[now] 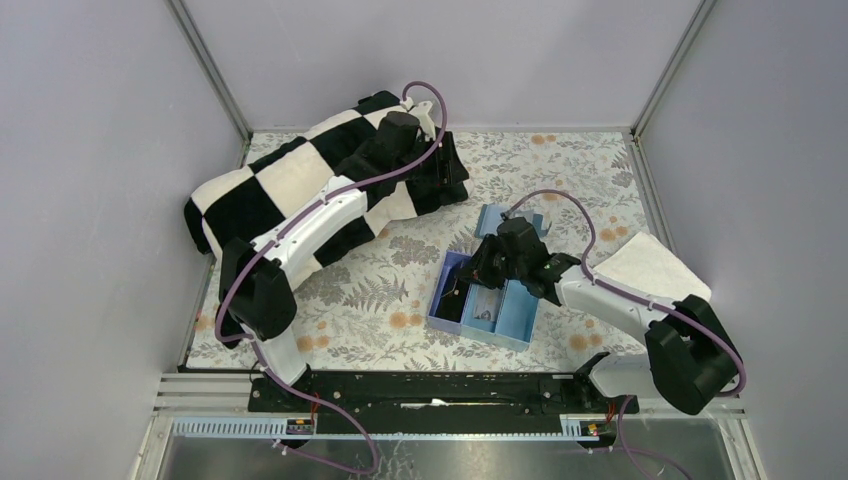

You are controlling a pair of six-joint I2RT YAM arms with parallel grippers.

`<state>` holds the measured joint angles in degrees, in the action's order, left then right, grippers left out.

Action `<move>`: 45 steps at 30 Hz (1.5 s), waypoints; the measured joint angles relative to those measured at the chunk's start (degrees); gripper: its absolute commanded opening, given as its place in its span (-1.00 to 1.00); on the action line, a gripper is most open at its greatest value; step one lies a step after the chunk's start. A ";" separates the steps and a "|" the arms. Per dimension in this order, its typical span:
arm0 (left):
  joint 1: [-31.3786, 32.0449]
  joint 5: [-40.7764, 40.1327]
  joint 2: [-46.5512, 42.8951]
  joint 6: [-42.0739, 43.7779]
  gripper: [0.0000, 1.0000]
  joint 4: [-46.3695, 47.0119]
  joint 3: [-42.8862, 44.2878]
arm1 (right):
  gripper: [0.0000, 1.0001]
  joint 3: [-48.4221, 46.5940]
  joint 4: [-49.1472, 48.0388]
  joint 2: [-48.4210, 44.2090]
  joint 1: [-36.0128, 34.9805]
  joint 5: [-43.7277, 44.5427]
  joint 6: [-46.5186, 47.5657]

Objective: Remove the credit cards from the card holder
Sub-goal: Place the credit card in the storage box, then remove the credit card from the card holder.

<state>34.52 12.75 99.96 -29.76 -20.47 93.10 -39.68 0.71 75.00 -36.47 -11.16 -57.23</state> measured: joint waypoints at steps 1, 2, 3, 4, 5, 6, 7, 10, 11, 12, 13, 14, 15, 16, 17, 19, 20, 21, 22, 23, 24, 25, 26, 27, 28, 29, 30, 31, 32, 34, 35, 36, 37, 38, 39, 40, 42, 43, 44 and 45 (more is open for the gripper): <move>-0.07 0.00 0.00 0.00 0.26 -0.02 0.00 | -0.43 0.26 -0.07 0.07 -0.09 0.20 -0.02; -0.09 0.00 0.04 0.00 0.26 -0.04 0.00 | -0.43 0.46 -0.04 0.07 -0.15 0.39 -0.11; -0.09 0.02 0.15 0.00 0.26 -0.02 0.00 | -0.44 0.55 0.13 0.04 -0.20 0.83 -0.07; -0.09 0.04 0.28 -0.02 0.26 -0.02 0.00 | -0.44 0.57 0.68 0.02 -0.24 1.44 0.00; -0.09 0.07 0.44 -0.09 0.26 -0.04 0.02 | -0.44 0.57 1.09 -0.17 -0.24 2.03 0.13; -0.09 0.15 0.68 -0.20 0.26 0.00 0.02 | -0.44 0.57 1.70 -0.59 -0.24 2.84 0.37; -0.09 0.42 1.03 -0.33 0.26 0.02 0.04 | -0.44 0.57 2.23 -1.14 -0.24 3.50 0.55; -0.09 1.20 2.21 -0.87 0.26 0.42 0.13 | -0.44 0.44 4.46 -3.72 -0.28 6.08 1.77; -0.09 1.66 2.89 -1.16 0.26 0.48 0.42 | -0.44 0.07 5.53 -4.61 -0.31 7.48 2.56; -0.09 1.99 3.45 -1.36 0.26 0.52 0.68 | -0.44 -0.39 6.40 -5.09 -0.28 8.74 3.23; -0.09 2.38 4.22 -1.60 0.26 0.63 0.96 | -0.44 -1.11 7.32 -5.53 -0.26 10.32 4.24; -0.09 2.78 4.92 -1.75 0.26 0.70 1.16 | -0.44 -2.10 8.13 -5.73 0.11 11.72 5.51; -0.09 3.28 5.64 -1.88 0.26 0.57 1.42 | -0.45 -2.95 8.68 -5.75 0.61 12.20 6.56; -0.09 3.61 6.36 -2.03 0.27 0.55 1.64 | -0.45 -4.24 9.09 -5.68 1.90 12.11 7.93; -0.04 3.89 7.08 -2.12 0.27 0.52 1.81 | -0.45 -5.16 9.09 -5.60 3.43 12.00 8.96; 0.11 4.17 8.28 -2.25 0.26 0.39 2.05 | -0.46 -6.93 8.63 -4.81 7.78 11.39 10.95; 0.17 4.31 8.98 -2.27 0.26 0.35 2.25 | -0.45 -7.91 8.39 -3.91 9.92 11.23 11.93; 0.24 4.48 9.75 -2.29 0.25 0.35 2.56 | -0.45 -8.90 8.00 -2.67 11.65 11.19 12.90; 0.31 4.61 10.54 -2.29 0.24 0.39 2.89 | -0.45 -9.84 7.54 -1.22 13.14 11.17 13.77; 0.37 4.83 11.39 -2.36 0.23 0.39 3.34 | -0.45 -10.91 7.06 0.59 14.47 10.99 14.64; 0.42 5.16 12.66 -2.45 0.22 0.42 4.09 | -0.45 -12.02 6.29 2.86 15.63 10.60 15.54; 0.44 5.38 13.66 -2.54 0.22 0.42 4.63 | -0.44 -13.00 5.77 5.11 16.68 10.08 16.20; 0.46 5.73 15.10 -2.73 0.22 0.39 5.51 | -0.44 -13.88 5.35 7.28 17.59 9.44 16.65; 0.46 6.12 16.55 -2.86 0.22 0.35 6.47 | -0.44 -14.71 4.98 9.42 18.53 8.31 17.00; 0.55 6.54 18.12 -2.91 0.22 0.37 7.56 | -0.45 -15.91 4.59 12.44 20.11 6.88 17.42; 0.63 6.86 19.43 -2.91 0.22 0.37 8.44 | -0.44 -16.61 4.48 14.40 21.29 5.92 17.62; 0.76 7.28 20.98 -2.91 0.23 0.26 9.66 | -0.44 -17.46 4.52 16.57 22.84 4.70 17.84; 0.87 7.56 22.32 -2.89 0.24 0.17 10.71 | -0.45 -18.14 4.52 18.38 24.22 3.76 18.10; 0.92 7.82 23.71 -2.91 0.27 0.00 11.74 | -0.44 -18.82 4.59 20.11 25.35 2.80 18.45; 1.09 8.24 26.36 -2.86 0.31 -0.35 13.77 | -0.44 -20.02 4.63 23.15 27.34 1.40 19.21; 1.16 8.41 27.45 -2.80 0.31 -0.48 14.56 | -0.44 -20.44 4.57 24.46 27.93 0.83 19.63; 1.25 8.50 28.57 -2.73 0.31 -0.52 15.45 | -0.45 -20.59 4.52 25.44 28.17 0.50 19.98; 1.36 8.50 29.70 -2.64 0.31 -0.55 16.52 | -0.46 -20.59 4.55 26.32 28.24 0.22 20.24; 1.46 8.48 30.88 -2.56 0.30 -0.55 17.62 | -0.46 -20.59 4.59 27.04 28.22 0.02 20.48; 1.57 8.50 31.87 -2.40 0.30 -0.61 18.43 | -0.46 -20.59 4.57 27.76 28.22 -0.04 20.63; 1.66 8.57 33.09 -2.29 0.30 -0.70 19.50 | -0.46 -20.55 4.55 28.22 28.24 -0.04 20.74; 1.79 8.72 34.58 -2.19 0.31 -0.68 20.46 | -0.46 -20.17 4.07 28.70 28.33 -0.15 20.76; 1.92 8.70 35.21 -2.10 0.31 -0.74 20.48 | -0.46 -19.87 3.58 28.79 28.50 -0.44 20.79; 2.03 8.70 35.65 -1.99 0.31 -0.98 20.48 | -0.46 -19.56 3.02 28.79 28.63 -0.52 20.81; 2.14 8.68 36.06 -1.95 0.31 -1.07 20.55 | -0.47 -19.34 2.69 28.79 28.81 -0.52 20.85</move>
<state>36.67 21.43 136.03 -31.70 -21.54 113.65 -59.02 3.40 103.79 -7.66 -11.68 -36.38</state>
